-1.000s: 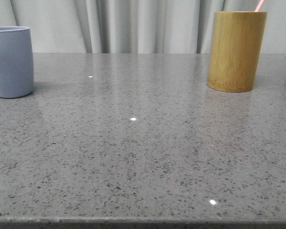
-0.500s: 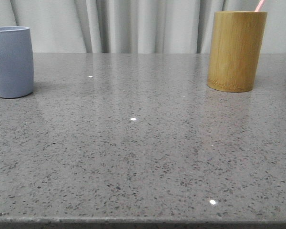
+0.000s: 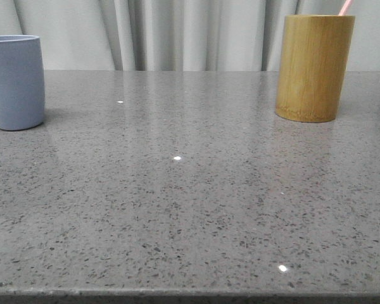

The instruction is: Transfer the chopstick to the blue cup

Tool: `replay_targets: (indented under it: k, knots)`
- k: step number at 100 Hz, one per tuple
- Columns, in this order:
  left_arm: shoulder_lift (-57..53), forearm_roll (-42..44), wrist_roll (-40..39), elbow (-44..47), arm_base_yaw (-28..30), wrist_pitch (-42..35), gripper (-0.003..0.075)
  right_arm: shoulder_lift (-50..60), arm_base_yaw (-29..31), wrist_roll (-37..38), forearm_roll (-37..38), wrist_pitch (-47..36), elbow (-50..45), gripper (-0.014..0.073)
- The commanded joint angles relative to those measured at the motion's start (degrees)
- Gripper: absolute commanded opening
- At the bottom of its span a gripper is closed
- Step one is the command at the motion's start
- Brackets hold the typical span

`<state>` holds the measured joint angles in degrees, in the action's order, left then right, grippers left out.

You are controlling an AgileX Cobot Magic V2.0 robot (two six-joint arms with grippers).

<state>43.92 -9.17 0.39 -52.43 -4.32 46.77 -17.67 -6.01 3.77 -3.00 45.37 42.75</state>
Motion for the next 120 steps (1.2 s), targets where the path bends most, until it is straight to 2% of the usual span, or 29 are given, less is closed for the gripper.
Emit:
replay_targets:
  k: [1, 41, 75, 82, 94, 106, 116, 120]
  knots:
    - [4.9, -1.0, -0.1, -5.5, 0.2, -4.2, 0.0557, -1.1, 0.2, -0.6, 0.0, -4.2, 1.8, 0.0569]
    - [28.8, -1.4, 0.4, -21.6, 0.2, -1.8, 0.0557, -1.1, 0.2, -0.6, 0.0, -4.2, 1.8, 0.0569]
    - [40.4, -1.8, 0.4, -23.2, 0.2, -2.1, 0.0554, -1.1, 0.2, -0.6, 0.0, -4.2, 1.8, 0.0569]
    - [41.6, -1.8, 0.4, -23.2, 0.2, -2.5, 0.0534, -1.1, 0.2, -0.6, 0.0, -4.2, 1.8, 0.0569]
    - [42.0, -2.3, 0.4, -23.2, 0.2, -2.6, 0.043, -1.1, 0.2, -0.6, 0.0, -4.2, 1.8, 0.0569]
    - [42.0, -3.0, 0.4, -23.3, 0.1, -2.9, 0.0229, -1.1, 0.2, -0.6, 0.0, -4.4, 1.8, 0.0569]
    - [42.0, -3.8, 0.5, -23.5, 0.0, -2.9, 0.0004, -1.1, 0.2, -0.6, 0.0, -4.5, 1.8, 0.0569]
    - [42.0, -4.1, 0.6, -23.7, 0.0, -2.8, -0.0015, -1.1, 0.2, -0.6, 0.0, -4.5, 1.8, 0.0569]
